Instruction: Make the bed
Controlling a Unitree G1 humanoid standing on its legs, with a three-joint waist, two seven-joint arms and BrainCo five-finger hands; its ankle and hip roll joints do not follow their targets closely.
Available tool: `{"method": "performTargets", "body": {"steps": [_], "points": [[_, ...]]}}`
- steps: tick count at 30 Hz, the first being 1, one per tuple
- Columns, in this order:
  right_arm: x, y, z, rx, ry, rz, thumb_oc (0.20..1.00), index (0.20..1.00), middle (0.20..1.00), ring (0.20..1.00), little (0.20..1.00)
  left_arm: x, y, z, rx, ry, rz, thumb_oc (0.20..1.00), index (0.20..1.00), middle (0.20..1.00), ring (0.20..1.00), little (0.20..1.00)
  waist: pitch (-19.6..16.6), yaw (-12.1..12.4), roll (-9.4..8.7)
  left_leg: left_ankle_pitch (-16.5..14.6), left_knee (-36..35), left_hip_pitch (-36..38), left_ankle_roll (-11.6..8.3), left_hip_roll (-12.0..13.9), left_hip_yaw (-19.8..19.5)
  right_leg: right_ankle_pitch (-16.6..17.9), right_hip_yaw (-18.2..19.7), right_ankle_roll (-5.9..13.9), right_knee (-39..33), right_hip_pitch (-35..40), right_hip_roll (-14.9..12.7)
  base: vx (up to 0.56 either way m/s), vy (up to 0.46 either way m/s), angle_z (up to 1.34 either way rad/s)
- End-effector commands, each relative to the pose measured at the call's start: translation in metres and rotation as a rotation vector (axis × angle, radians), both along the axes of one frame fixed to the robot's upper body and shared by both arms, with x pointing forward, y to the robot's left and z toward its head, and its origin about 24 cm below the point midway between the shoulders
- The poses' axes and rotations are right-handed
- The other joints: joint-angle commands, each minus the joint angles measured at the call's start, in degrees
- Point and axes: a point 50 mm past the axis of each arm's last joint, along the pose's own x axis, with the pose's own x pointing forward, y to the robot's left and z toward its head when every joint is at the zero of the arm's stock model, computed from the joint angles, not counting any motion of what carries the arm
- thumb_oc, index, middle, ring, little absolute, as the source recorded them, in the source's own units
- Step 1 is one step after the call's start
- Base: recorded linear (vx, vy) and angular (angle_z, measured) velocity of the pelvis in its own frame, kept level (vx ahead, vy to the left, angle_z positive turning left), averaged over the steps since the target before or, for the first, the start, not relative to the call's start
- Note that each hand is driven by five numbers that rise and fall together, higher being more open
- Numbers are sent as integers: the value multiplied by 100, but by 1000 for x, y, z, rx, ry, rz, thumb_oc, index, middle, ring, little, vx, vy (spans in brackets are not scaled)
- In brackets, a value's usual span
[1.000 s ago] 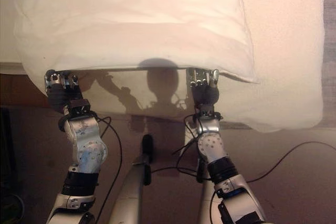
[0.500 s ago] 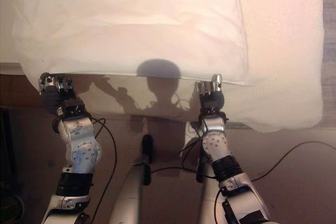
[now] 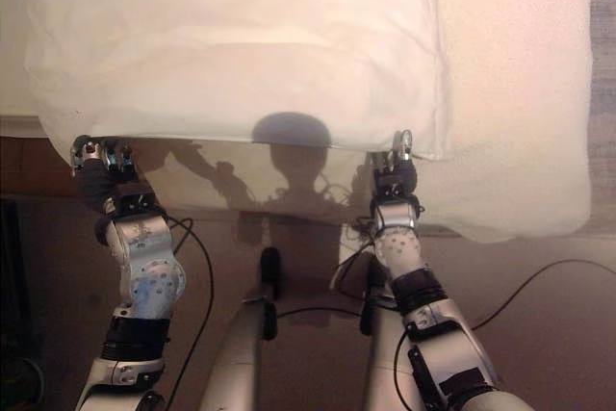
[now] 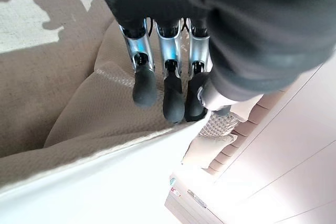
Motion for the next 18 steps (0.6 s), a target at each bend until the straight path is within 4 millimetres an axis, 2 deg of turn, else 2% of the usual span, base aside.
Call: {"method": "performTargets", "body": {"steps": [1,6,13,14,15,16,18], "points": [[-1,-22,36,-19,-193,-67,1000,1000,1000,1000,1000,-17,21,27,77,-155,121,200,200,200,200,200,-413,47,313,-424,177,-235,727,-722,302,334,-265,129,-618,34,280,0,0,0],[-1,-35,53,-15,-288,-97,1000,1000,1000,1000,1000,-13,20,28,92,-151,117,200,200,200,200,200,-455,91,406,-384,142,-242,718,-753,283,320,-269,138,-585,-1,265,0,0,0],[-3,-38,51,-16,-343,-71,1000,1000,1000,1000,1000,-11,17,23,83,-148,89,200,200,200,200,200,-500,93,474,-376,155,-279,715,-763,271,301,-263,150,-556,-50,251,0,0,0],[-4,-37,49,-10,-345,-67,589,589,589,589,589,-11,17,21,81,-143,84,200,200,200,200,200,-507,87,475,-375,149,-278,715,-763,266,298,-261,149,-565,-46,255,0,0,0],[-4,-36,47,-10,-349,-65,376,376,376,376,376,-11,17,21,79,-144,86,200,200,200,200,200,-514,83,478,-379,145,-274,718,-762,270,301,-264,151,-570,-47,256,-2,-2,4],[-5,-35,46,-12,-352,-58,200,200,200,200,200,-11,17,20,76,-145,85,200,200,200,200,200,-511,79,477,-381,149,-275,720,-763,275,310,-264,150,-568,-48,257,0,0,0],[-6,-34,42,-20,-357,-45,200,200,200,200,200,-11,16,19,73,-143,80,200,200,200,200,200,-512,73,482,-381,139,-272,730,-762,275,313,-256,155,-562,-55,262,0,0,0]]}}
